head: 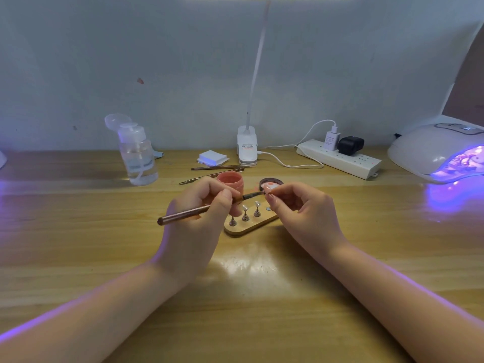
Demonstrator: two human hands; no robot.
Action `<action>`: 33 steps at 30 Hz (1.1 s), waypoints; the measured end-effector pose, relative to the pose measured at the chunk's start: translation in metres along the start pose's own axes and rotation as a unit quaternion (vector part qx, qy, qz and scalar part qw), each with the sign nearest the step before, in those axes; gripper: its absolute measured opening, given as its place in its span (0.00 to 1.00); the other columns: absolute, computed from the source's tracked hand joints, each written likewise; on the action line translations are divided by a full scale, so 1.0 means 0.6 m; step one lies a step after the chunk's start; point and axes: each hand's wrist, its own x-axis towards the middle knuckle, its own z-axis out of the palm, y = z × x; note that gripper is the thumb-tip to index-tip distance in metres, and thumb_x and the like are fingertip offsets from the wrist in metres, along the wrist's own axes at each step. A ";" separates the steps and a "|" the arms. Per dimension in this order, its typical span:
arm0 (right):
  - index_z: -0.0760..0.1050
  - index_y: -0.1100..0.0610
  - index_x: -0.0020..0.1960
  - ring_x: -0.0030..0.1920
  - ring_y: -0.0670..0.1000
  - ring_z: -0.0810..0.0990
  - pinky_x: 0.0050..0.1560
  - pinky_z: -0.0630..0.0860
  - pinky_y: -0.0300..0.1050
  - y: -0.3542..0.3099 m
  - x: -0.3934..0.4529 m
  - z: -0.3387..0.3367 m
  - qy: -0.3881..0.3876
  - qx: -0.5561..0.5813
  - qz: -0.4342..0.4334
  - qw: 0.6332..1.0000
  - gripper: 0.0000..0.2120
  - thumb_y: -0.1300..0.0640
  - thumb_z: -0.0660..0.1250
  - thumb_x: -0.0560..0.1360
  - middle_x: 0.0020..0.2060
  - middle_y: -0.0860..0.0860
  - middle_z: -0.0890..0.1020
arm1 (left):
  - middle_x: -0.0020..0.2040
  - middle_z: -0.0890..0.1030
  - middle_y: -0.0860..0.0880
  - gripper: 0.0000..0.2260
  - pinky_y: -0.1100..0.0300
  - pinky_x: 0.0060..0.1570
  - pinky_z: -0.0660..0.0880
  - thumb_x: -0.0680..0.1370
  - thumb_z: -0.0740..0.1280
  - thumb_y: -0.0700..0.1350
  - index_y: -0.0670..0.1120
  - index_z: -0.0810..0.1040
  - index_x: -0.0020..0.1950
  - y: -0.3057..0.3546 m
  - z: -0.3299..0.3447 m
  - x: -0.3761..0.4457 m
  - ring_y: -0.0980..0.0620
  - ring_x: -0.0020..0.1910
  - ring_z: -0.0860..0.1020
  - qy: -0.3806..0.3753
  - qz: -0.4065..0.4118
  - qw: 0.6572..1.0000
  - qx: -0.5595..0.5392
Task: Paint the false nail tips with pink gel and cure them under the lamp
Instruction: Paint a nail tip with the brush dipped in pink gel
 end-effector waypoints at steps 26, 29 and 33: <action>0.83 0.59 0.47 0.39 0.43 0.80 0.42 0.77 0.38 0.001 0.001 0.001 0.001 -0.015 0.000 1.000 0.04 0.63 0.73 0.72 0.39 0.46 0.83 | 0.29 0.79 0.49 0.05 0.70 0.18 0.62 0.76 0.65 0.39 0.41 0.80 0.43 0.002 -0.015 0.214 0.59 0.18 0.71 -0.045 -0.331 0.922 0.196; 0.83 0.58 0.47 0.39 0.43 0.80 0.43 0.78 0.39 0.000 0.000 0.001 0.000 -0.016 0.004 1.000 0.04 0.62 0.73 0.72 0.39 0.47 0.83 | 0.22 0.75 0.54 0.09 0.64 0.25 0.59 0.75 0.62 0.42 0.44 0.80 0.39 -0.008 -0.050 0.205 0.56 0.24 0.66 0.007 -0.372 0.920 0.119; 0.83 0.59 0.46 0.38 0.45 0.80 0.43 0.78 0.43 0.000 0.000 0.002 0.002 -0.012 0.008 1.000 0.04 0.63 0.73 0.72 0.39 0.48 0.83 | 0.23 0.75 0.54 0.08 0.64 0.27 0.60 0.73 0.62 0.43 0.46 0.80 0.40 -0.026 -0.087 0.189 0.56 0.22 0.65 0.020 -0.426 0.901 0.074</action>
